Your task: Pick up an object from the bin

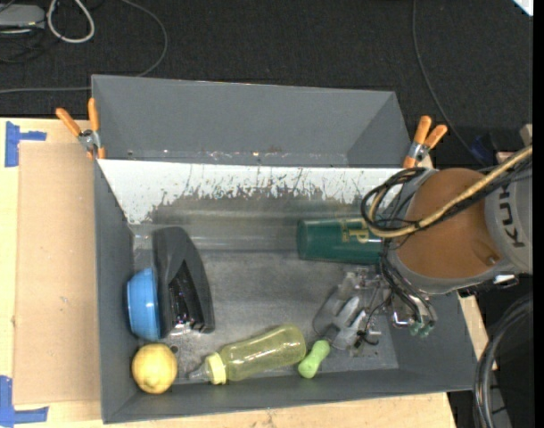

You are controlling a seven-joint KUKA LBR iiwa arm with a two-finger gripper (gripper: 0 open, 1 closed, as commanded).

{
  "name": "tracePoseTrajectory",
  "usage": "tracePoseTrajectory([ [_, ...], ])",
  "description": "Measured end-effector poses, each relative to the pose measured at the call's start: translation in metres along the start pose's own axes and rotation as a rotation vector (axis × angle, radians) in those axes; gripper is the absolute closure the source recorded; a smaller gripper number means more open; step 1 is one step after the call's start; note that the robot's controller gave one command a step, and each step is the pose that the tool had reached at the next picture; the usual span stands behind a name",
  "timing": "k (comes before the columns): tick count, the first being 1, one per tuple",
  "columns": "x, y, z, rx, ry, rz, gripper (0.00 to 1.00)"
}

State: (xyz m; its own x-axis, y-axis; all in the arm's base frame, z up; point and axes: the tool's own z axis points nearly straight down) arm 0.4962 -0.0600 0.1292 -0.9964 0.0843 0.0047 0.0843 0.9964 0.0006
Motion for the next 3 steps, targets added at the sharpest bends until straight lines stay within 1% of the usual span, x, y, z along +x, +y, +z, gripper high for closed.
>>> tracePoseTrajectory([
  [1,-0.006,0.048,0.025,-0.001,0.002,0.088,0.0],
  [2,0.003,0.059,0.055,0.002,0.005,0.052,0.0],
  [3,0.005,0.111,0.059,-0.002,-0.001,0.144,0.0],
])
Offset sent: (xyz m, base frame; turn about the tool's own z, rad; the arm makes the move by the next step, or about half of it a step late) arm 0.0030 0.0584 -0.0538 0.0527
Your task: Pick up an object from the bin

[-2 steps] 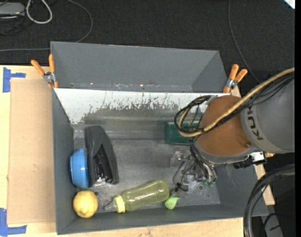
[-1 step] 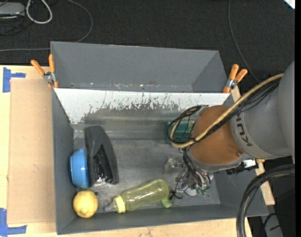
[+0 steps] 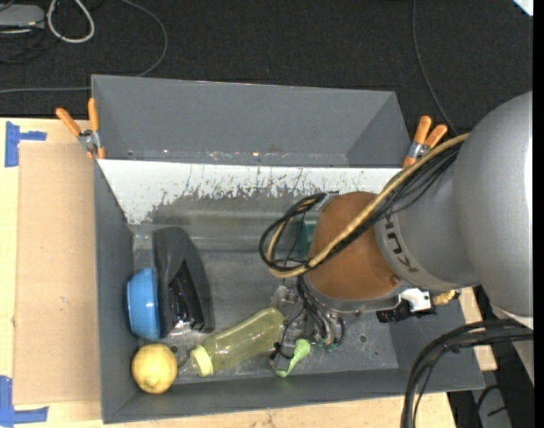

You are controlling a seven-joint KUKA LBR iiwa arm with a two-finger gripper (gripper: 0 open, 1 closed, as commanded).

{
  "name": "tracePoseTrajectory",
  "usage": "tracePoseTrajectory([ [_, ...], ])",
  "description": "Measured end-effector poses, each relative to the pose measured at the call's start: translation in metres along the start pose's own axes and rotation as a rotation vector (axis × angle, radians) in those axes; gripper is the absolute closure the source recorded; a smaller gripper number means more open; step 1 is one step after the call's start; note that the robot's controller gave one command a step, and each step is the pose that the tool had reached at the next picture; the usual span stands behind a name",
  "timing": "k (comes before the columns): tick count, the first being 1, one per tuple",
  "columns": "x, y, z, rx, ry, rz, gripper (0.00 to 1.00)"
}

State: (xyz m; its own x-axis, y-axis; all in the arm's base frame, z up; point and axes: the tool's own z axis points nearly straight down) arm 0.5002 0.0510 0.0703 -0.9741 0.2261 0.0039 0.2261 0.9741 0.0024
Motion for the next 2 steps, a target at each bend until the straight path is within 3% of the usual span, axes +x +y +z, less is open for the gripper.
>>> tracePoseTrajectory([
  [1,0.0275,0.0087,0.0015,0.008,0.006,0.153,1.0],
  [2,0.0275,0.0087,0.0015,0.008,0.006,0.151,1.0],
])
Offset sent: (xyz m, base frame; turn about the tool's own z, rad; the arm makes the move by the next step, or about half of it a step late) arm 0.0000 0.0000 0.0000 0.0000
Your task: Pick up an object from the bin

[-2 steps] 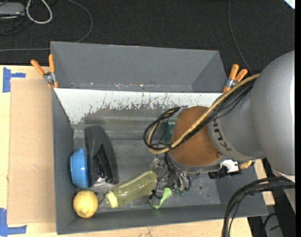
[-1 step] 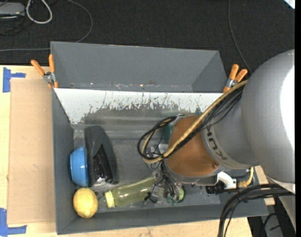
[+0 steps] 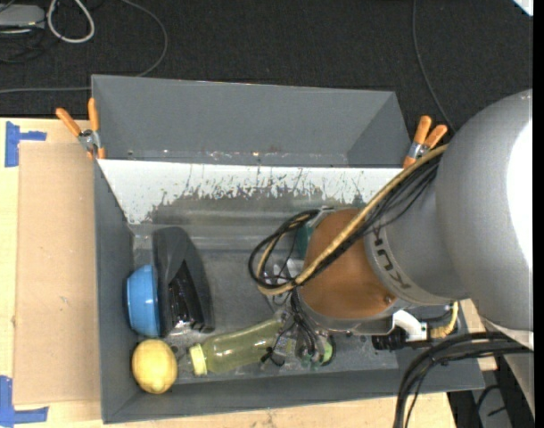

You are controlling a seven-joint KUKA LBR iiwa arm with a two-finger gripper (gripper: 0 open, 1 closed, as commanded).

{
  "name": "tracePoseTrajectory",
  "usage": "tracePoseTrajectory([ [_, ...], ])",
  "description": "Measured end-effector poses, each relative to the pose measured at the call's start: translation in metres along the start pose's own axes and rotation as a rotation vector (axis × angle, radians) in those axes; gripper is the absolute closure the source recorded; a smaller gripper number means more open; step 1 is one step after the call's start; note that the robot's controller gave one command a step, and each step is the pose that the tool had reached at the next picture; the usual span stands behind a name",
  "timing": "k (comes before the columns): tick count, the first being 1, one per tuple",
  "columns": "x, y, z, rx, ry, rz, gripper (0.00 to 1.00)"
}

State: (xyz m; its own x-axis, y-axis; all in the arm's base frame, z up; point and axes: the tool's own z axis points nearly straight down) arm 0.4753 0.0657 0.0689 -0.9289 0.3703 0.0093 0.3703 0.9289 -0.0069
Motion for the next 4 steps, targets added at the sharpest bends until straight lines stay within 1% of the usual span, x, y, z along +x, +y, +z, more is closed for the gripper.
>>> tracePoseTrajectory([
  [2,-0.001,-0.003,-0.001,0.0,0.001,0.006,1.0],
  [3,-0.039,0.047,-0.075,0.001,0.001,-0.234,1.0],
  [4,-0.039,0.047,-0.075,0.001,0.001,-0.236,1.0],
])
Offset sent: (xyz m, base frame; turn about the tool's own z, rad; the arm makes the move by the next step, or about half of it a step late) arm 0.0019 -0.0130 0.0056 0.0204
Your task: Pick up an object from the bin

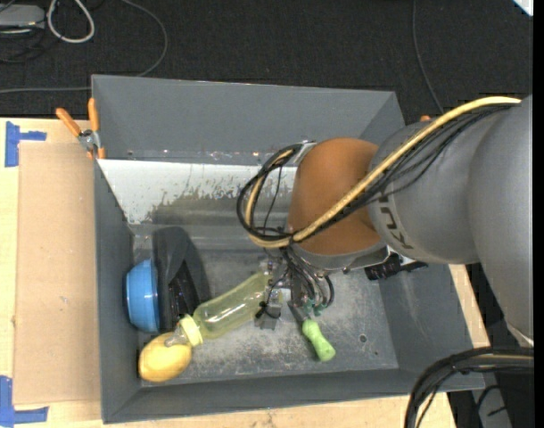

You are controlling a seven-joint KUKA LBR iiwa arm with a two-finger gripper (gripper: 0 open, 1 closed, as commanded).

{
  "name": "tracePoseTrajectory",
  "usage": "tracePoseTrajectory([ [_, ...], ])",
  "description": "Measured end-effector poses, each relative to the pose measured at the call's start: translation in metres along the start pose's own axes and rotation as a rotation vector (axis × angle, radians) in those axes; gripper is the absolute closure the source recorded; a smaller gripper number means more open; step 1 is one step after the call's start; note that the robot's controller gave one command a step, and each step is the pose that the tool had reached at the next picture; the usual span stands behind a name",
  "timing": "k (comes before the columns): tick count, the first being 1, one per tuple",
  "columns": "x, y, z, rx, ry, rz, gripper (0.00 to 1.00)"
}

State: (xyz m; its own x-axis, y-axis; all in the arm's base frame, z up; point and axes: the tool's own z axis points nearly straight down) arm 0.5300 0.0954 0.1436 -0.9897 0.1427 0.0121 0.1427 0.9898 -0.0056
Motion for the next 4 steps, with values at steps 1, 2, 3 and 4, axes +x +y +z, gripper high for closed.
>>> tracePoseTrajectory([
  [1,-0.021,0.009,-0.089,0.001,0.003,-0.017,1.0],
  [2,-0.001,-0.002,-0.027,0.003,0.007,0.052,1.0],
  [3,-0.002,0.002,-0.003,0.005,0.014,0.053,1.0],
  [4,0.04,-0.025,-0.04,0.007,0.02,-0.014,1.0],
])
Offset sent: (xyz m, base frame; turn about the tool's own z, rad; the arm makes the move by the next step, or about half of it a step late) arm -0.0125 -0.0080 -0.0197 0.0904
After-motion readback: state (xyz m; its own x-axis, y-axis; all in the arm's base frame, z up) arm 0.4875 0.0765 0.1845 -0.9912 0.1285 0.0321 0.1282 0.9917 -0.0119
